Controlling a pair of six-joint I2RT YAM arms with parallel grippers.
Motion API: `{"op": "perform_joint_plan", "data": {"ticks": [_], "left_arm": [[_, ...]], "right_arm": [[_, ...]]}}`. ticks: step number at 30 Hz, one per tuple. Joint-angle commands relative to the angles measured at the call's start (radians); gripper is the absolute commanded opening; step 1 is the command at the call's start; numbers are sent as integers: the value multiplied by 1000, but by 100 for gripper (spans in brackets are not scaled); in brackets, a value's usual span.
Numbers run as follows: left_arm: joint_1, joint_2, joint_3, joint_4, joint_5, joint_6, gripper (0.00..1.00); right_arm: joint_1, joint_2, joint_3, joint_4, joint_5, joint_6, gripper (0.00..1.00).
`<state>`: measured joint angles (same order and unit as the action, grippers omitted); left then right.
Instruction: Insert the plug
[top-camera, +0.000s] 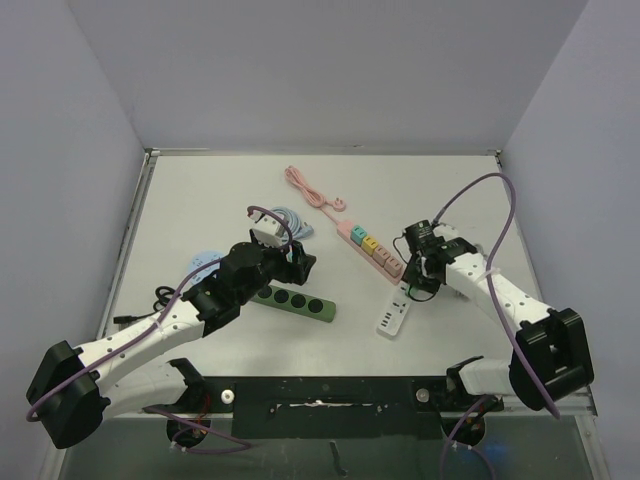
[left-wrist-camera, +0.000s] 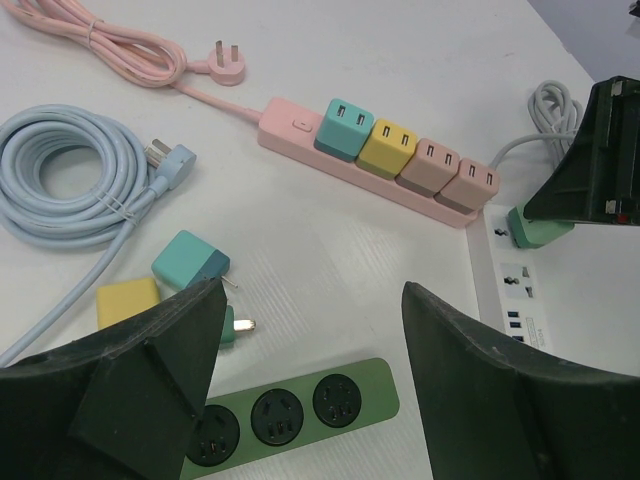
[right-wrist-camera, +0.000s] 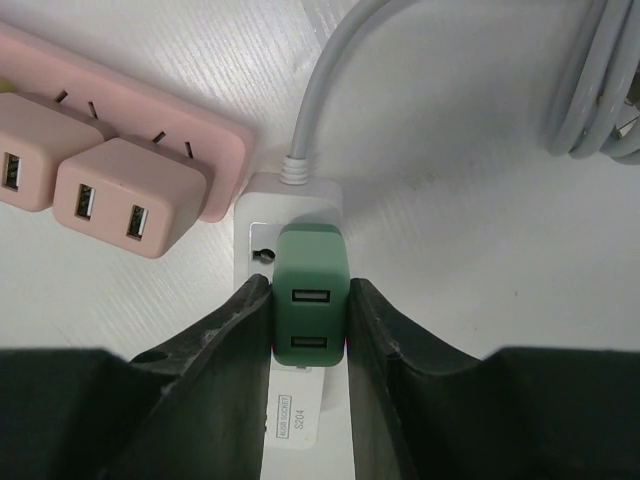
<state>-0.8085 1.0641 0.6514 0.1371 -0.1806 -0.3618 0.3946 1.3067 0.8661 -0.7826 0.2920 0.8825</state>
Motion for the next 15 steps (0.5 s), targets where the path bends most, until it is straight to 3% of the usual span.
{"op": "perform_joint_plan", "data": {"ticks": [1,15], "left_arm": [[6,-24,11,28,-14,7,70],[8,-32,10,24,-27,3,70]], "right_arm": [[20,39,-3,-25,100,31,0],[39,183,-118,152,15,80,0]]}}
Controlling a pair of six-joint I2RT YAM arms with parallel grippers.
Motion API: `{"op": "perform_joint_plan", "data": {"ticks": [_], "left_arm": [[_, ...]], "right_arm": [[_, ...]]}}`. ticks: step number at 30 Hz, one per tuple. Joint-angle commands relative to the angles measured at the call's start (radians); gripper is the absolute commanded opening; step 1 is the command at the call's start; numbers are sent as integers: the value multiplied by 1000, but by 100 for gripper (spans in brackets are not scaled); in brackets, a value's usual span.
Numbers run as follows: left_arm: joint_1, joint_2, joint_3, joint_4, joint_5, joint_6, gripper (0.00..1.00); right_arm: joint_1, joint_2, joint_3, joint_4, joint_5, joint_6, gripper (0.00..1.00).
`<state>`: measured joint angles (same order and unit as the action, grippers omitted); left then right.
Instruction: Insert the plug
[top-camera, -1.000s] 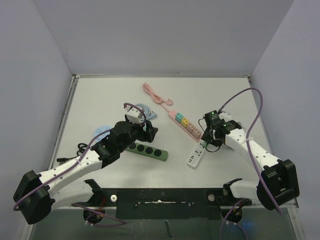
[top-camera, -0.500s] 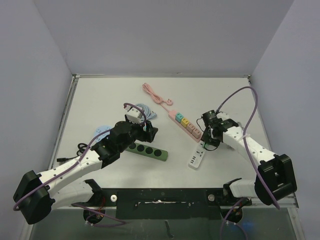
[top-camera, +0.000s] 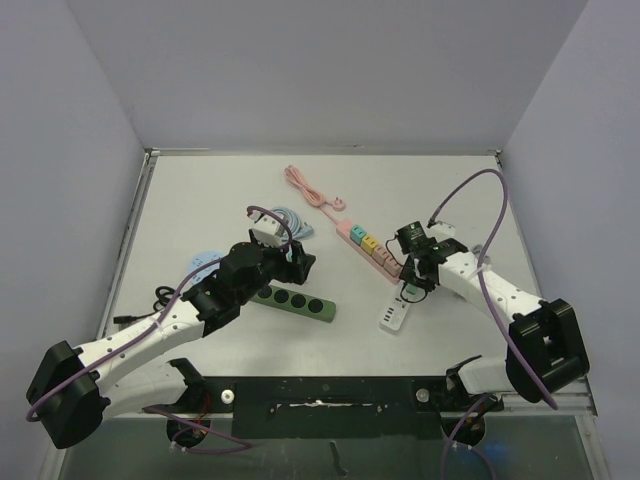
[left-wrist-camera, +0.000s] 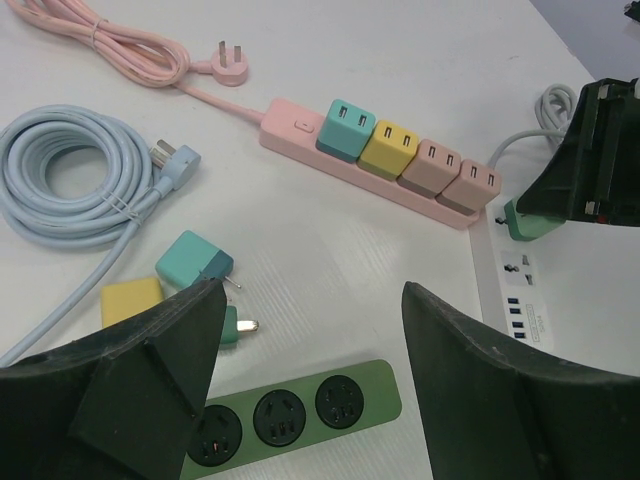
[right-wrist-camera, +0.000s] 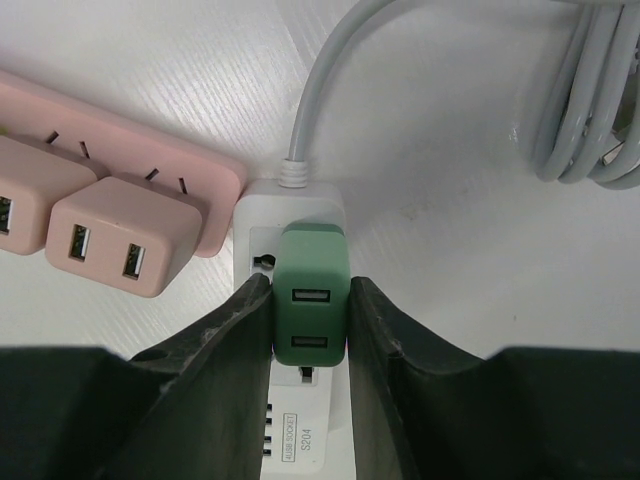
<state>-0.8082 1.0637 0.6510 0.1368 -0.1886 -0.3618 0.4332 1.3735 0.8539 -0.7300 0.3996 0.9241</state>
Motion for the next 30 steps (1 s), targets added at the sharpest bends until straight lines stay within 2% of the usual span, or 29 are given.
{"op": "perform_joint_plan", "data": {"ticks": [1,5,10,11,14,18,24,27,30], "left_arm": [[7,-31,10,24,-20,2,70],[7,-30,10,19,-22,1,70],[7,-19,10,-3,-38,-12,70],[9,-15,10,-6,-42,-16,70],[13,6,15,-26,-52,-39,71],[31,37,31,-59,-72,-82,73],[115,83,28,-112,-80,-222,75],[167,113,21,-147,-59,-325,75],[200,134,10,-151,-53,-398,75]], "right_arm": [[1,125,-111,112,-106,37,0],[1,124,-111,116,-114,42,0],[-2,37,-58,48,-46,42,1],[-1,21,-41,30,-29,39,7],[-1,-29,1,-8,7,22,35],[-2,-106,34,-16,16,-18,54],[-2,-204,50,11,-16,-129,64],[-1,-252,26,84,-110,-249,65],[15,-302,-27,234,-260,-379,65]]}}
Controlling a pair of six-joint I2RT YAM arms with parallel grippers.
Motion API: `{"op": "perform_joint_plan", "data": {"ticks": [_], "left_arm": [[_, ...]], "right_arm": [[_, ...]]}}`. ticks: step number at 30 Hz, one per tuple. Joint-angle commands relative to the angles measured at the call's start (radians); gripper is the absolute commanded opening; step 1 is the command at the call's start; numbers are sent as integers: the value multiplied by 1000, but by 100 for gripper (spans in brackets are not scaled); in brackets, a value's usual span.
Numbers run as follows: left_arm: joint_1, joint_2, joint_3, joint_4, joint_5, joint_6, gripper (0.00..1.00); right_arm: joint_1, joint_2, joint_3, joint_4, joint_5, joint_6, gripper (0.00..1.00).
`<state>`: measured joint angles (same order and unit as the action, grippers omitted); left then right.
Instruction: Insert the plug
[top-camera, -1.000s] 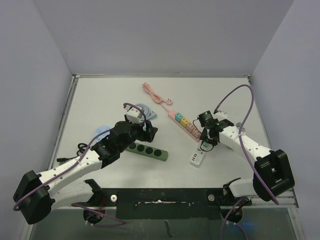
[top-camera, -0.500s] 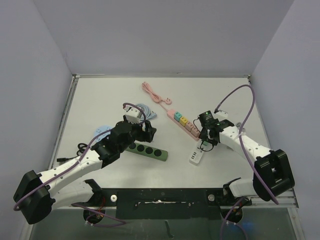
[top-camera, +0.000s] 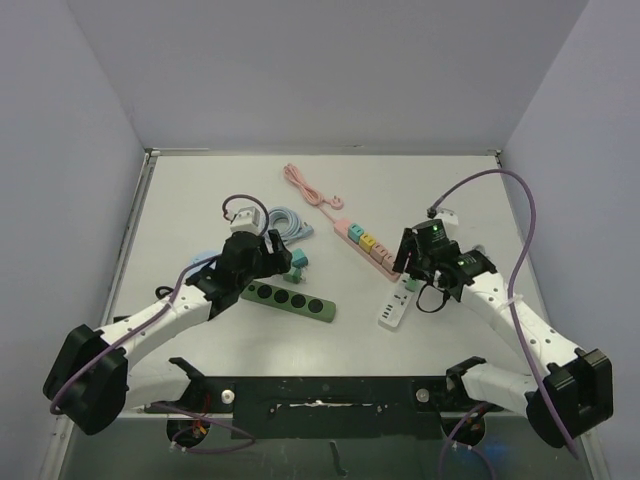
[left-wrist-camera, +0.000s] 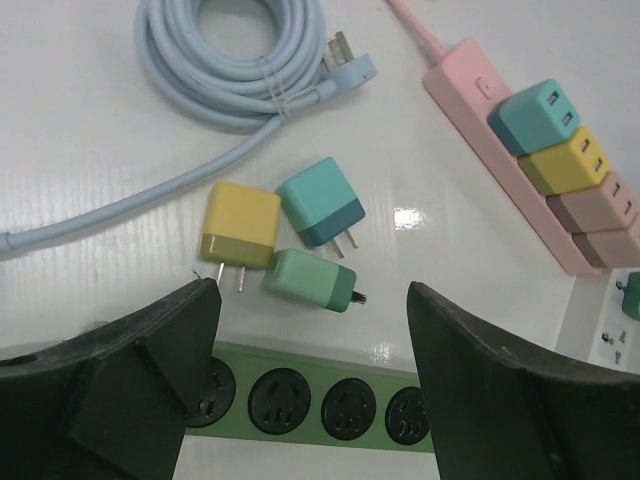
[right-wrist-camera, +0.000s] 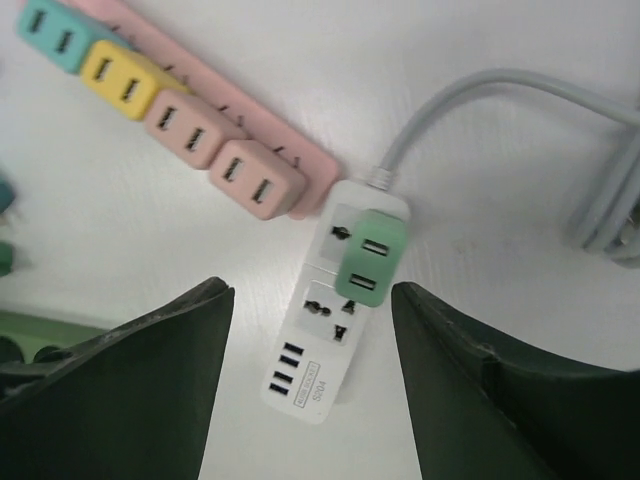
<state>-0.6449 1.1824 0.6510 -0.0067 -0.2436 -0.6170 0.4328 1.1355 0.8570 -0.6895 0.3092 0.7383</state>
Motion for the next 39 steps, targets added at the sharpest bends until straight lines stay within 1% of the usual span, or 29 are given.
{"op": "perform_joint_plan", "data": {"ticks": [1,3,6,10,14,19,25,28,33,36,39], "left_arm": [[42,16,-2,-1,-1,-162,75],[58,12,-28,14,-1,-189,75],[88,-6,-49,27,-4,-227,74],[144,-77,-91,27,-37,-284,71],[192,-209,-146,2,-88,-326,71],[220,-354,-191,-40,-144,-344,71],[226,-472,-231,-70,-202,-365,71],[228,-503,-241,-79,-225,-371,71],[230,-520,-241,-89,-235,-365,71],[231,-518,-235,-94,-232,-356,71],[234,-516,-235,-91,-225,-354,71]], "right_arm": [[27,-74,-43,236,-214,-234,65],[67,-74,-51,306,-260,-290,65],[159,-4,-22,389,-267,-359,65],[265,170,68,457,-267,-419,65],[335,368,210,488,-306,-459,65],[377,579,381,463,-367,-471,62],[406,753,546,389,-422,-461,56],[419,816,604,355,-430,-459,53],[424,897,678,298,-426,-460,42],[432,920,695,280,-426,-469,38],[438,930,708,271,-424,-478,37]]}}
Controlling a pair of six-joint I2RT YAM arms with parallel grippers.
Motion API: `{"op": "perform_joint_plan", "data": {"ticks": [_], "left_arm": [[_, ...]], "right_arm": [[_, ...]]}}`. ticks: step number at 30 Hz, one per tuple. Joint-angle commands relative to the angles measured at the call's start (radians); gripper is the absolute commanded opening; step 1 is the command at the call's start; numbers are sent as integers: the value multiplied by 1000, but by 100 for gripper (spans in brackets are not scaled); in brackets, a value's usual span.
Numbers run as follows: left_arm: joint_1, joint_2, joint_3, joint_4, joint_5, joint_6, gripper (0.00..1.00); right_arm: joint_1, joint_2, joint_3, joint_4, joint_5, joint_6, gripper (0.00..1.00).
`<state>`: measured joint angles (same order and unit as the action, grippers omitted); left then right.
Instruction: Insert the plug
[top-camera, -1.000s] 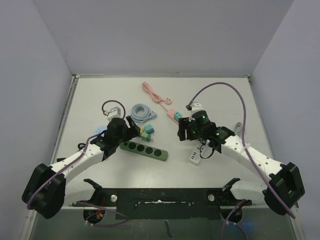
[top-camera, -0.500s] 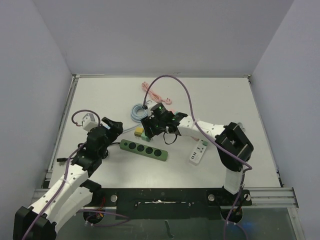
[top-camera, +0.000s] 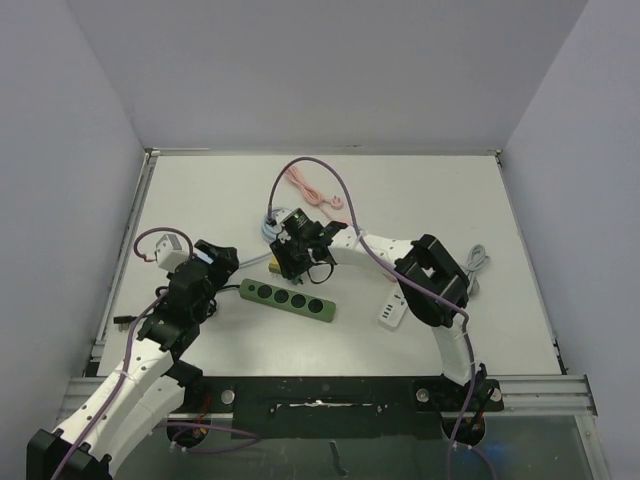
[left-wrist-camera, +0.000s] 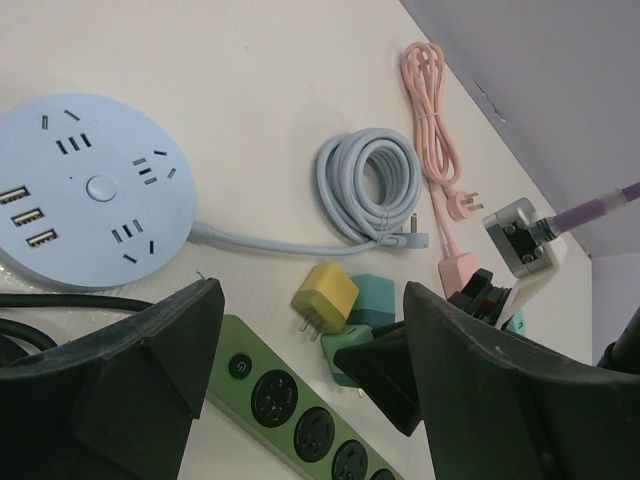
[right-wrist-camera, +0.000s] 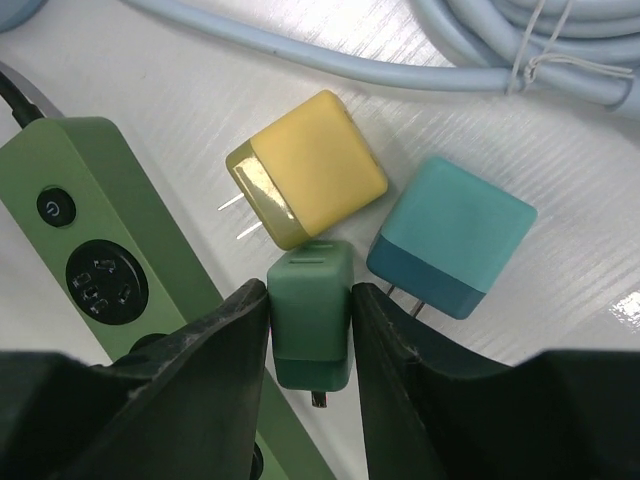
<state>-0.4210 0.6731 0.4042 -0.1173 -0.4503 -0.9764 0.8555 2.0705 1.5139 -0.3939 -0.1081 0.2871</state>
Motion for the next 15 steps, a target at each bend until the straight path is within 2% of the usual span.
{"op": "perform_joint_plan", "data": {"ticks": [1,4,8,12,15], "left_arm": [[10,-5,12,22,-16,5,71],[11,-1,12,32,-8,4,71],[11,11,13,48,13,8,71],[11,25,13,99,78,45,71],[11,25,9,205,202,129,71]], "right_arm": [[16,-3,54,-30,-3,-30,37],[18,1,58,-39,14,-32,37],[17,-23,43,-22,48,-20,20],[15,-140,-59,131,56,7,14],[3,-279,-184,278,50,47,14]]}}
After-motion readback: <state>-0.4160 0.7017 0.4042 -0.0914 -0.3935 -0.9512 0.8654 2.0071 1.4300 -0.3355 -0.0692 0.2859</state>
